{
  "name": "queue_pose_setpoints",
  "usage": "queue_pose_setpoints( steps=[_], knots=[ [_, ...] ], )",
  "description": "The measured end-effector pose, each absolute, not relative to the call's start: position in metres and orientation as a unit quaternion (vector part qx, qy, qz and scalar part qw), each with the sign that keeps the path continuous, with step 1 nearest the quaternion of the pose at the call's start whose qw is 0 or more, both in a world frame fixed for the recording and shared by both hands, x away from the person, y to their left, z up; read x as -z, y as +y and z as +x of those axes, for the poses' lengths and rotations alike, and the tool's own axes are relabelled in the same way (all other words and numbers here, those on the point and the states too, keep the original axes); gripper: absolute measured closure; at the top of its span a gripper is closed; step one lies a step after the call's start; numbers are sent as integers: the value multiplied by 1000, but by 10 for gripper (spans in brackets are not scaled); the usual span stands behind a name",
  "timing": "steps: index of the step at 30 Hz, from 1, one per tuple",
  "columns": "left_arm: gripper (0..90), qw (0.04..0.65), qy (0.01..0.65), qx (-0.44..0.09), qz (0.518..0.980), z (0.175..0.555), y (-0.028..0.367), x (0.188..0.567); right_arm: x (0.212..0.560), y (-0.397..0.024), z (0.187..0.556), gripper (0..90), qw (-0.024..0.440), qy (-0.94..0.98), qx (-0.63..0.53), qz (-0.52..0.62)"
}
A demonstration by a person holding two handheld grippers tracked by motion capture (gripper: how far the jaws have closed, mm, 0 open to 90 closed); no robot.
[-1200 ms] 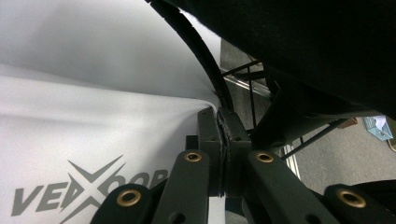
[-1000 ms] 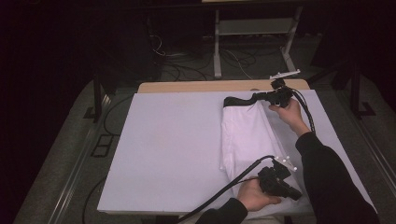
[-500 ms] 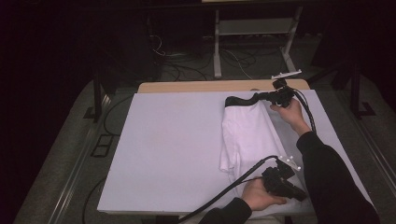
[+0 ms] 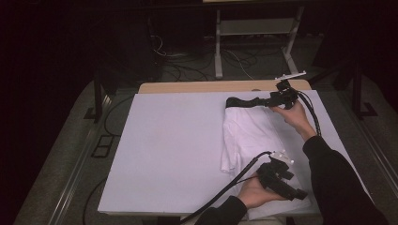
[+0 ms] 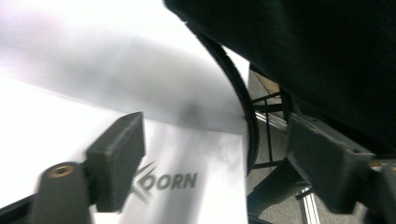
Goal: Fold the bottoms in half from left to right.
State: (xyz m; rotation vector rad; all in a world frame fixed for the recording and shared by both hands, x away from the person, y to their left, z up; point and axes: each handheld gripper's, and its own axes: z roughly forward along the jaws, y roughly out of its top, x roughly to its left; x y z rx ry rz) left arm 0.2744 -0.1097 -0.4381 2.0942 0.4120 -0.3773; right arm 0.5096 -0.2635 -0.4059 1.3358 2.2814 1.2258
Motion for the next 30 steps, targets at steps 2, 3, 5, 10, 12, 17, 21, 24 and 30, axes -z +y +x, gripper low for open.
queue_pose_setpoints(
  steps=[2,3,5,10,12,17,21,24,30],
  knots=[
    [119,468,169,147,855,277,-105,436,404,-265,507,0,106,776,-427,453],
    [98,468,170,145,855,279,-103,435,402,-265,505,0,106,773,-430,453],
    [43,471,173,142,853,282,-98,432,401,-267,502,0,106,769,-440,452],
    [0,477,175,134,851,288,-89,427,400,-266,497,0,102,768,-442,451],
    [0,477,176,129,851,290,-85,425,399,-266,495,0,103,768,-445,450],
    [0,475,173,118,855,292,-78,422,398,-266,490,0,102,768,-445,449],
    [0,478,175,107,854,295,-69,419,397,-269,485,0,103,767,-449,447],
    [0,481,181,101,852,298,-64,417,396,-271,481,0,104,764,-452,447],
    [0,488,191,87,847,306,-51,410,395,-277,475,0,106,761,-458,447]
  ],
)
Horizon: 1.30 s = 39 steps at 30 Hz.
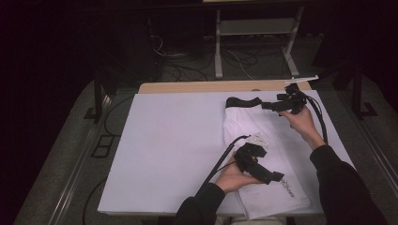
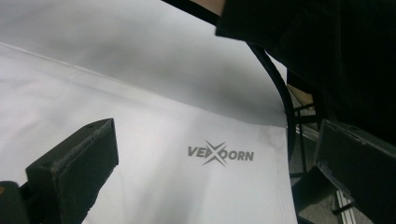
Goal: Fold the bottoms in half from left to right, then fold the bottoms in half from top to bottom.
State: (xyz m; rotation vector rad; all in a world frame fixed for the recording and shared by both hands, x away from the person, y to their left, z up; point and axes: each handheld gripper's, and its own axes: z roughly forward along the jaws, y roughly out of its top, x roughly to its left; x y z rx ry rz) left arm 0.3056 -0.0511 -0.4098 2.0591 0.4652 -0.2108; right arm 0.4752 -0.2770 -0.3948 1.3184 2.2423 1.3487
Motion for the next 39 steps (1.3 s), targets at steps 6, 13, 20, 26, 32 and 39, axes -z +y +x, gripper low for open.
queue_pose_setpoints(
  steps=[6,13,20,26,32,39],
  knots=[
    [0,492,202,74,844,312,-41,405,398,-276,473,0,99,764,-456,447],
    [0,496,213,58,840,322,-29,403,401,-275,470,0,93,759,-466,445],
    [0,501,221,49,836,330,-21,402,404,-273,468,0,89,761,-465,443],
    [0,503,229,36,833,341,-12,400,407,-274,467,0,86,761,-464,445],
    [0,500,240,25,832,353,-1,400,410,-276,467,0,83,761,-462,447],
    [0,501,255,15,827,367,11,400,411,-278,467,0,83,762,-461,448]
  ],
)
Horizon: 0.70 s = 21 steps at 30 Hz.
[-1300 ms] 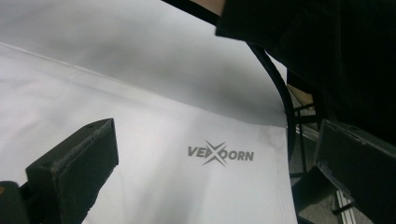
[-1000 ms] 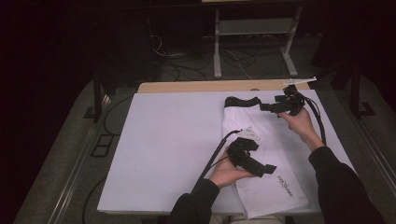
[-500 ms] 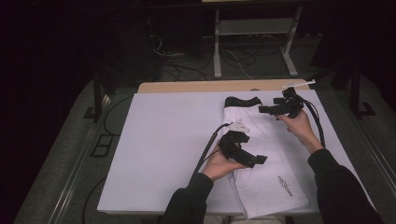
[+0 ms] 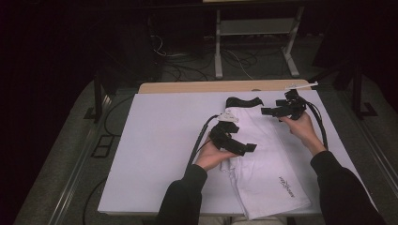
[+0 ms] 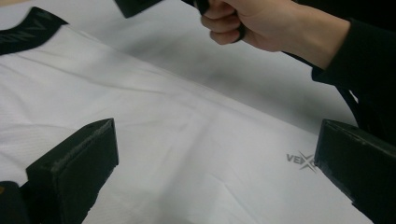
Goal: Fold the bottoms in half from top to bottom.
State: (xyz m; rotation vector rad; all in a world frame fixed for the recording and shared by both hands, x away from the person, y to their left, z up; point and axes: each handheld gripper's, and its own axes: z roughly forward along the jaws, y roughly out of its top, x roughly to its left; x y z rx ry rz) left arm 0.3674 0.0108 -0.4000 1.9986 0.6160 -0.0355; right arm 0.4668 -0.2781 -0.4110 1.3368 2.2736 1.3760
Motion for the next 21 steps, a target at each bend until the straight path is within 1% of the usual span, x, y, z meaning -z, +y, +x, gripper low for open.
queue_pose_setpoints(
  steps=[11,21],
  knots=[
    [0,497,269,6,825,384,25,398,413,-278,466,0,82,763,-462,445],
    [0,500,304,-7,811,404,44,399,413,-279,466,0,79,764,-461,444]
  ],
)
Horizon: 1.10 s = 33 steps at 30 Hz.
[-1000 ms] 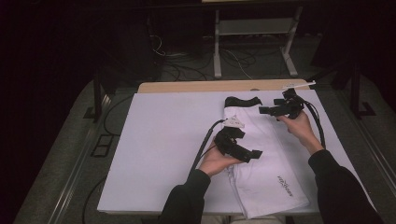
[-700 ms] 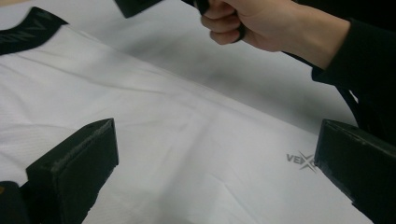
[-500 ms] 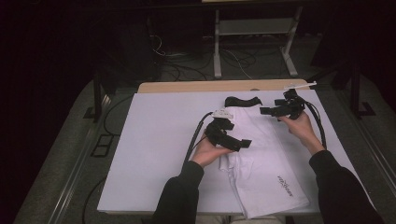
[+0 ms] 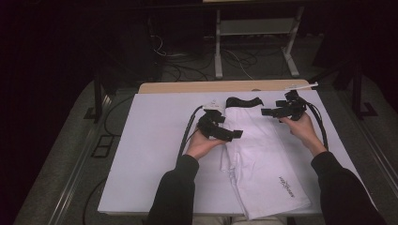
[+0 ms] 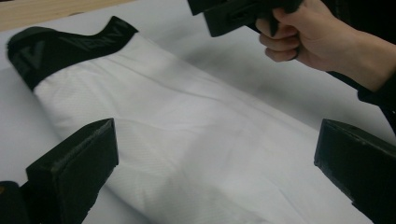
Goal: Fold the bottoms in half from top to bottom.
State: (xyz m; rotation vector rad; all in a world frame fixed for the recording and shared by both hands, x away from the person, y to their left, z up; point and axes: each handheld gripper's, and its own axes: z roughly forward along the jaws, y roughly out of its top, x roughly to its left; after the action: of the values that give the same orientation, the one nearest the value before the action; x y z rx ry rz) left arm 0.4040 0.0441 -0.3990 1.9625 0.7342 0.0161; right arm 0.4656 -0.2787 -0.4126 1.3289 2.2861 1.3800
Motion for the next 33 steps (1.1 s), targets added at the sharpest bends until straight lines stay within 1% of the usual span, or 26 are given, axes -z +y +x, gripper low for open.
queue_pose_setpoints(
  steps=[11,16,32,33],
  knots=[
    [0,490,330,-1,807,427,53,407,413,-279,466,0,73,764,-461,446],
    [0,483,342,12,806,438,54,415,414,-281,467,0,71,763,-460,447],
    [0,483,390,53,782,458,61,441,416,-289,466,0,55,761,-454,460],
    [11,485,389,57,781,459,61,443,416,-289,466,0,54,762,-452,460]
  ],
)
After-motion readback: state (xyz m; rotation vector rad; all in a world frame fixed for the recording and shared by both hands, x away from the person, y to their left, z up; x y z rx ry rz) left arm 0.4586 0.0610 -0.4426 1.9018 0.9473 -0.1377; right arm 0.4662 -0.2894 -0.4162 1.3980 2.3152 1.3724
